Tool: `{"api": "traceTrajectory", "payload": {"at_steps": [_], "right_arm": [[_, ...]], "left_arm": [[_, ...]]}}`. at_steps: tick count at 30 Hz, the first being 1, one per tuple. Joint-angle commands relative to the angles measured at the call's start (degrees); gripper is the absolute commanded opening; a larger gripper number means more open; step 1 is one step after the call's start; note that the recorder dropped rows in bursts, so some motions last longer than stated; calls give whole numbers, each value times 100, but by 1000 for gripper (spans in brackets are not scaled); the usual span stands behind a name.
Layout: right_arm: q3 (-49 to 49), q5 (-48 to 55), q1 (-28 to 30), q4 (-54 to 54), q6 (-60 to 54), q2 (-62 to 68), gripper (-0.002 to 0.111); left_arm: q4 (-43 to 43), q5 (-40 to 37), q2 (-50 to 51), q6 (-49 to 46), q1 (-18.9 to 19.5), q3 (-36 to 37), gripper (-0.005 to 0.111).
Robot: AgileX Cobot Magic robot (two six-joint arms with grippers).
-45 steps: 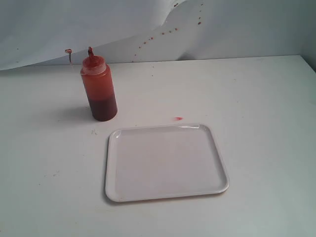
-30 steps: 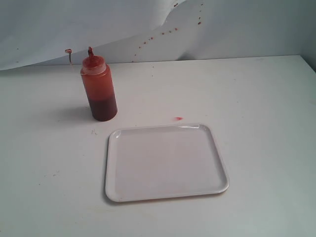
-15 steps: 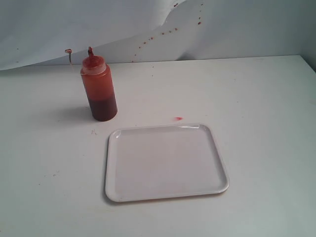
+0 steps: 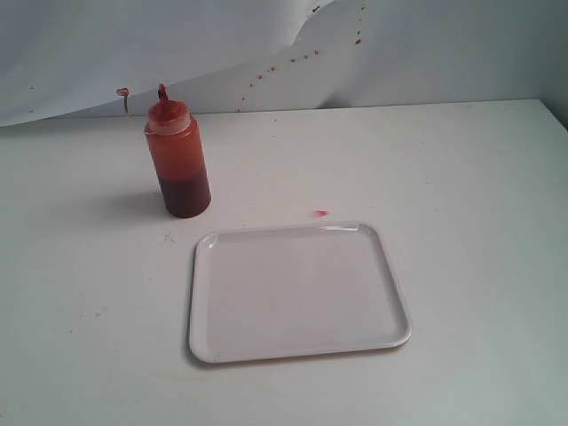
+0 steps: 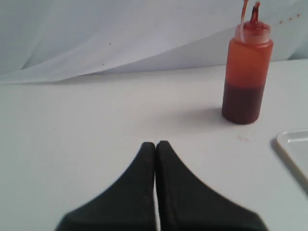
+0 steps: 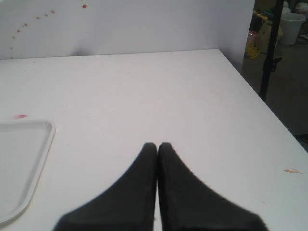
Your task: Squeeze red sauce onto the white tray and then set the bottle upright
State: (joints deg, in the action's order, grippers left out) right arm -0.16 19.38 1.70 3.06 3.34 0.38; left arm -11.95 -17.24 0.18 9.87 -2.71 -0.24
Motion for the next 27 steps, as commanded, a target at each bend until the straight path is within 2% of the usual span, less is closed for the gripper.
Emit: {"api": "traceTrajectory", "payload": {"at_steps": [1,12,20,23,27], "right_arm": [[16,-9,-2,-32,11,-38,0],[16,-9,-2,-32,11,-38,0],[16,-9,-2,-32,11,-38,0],[16,-9,-2,-32,11,-38,0],[16,-9,-2,-32,11,-38,0]], "left_arm": [[427,1084,-18,75,7,24,1],[2056,3301,-18,75,7,24,1],[1883,4358,-18,75,7,24,1],[1381,4844,93,301,7,24,1],[521,5742,920,717,7,24,1]]}}
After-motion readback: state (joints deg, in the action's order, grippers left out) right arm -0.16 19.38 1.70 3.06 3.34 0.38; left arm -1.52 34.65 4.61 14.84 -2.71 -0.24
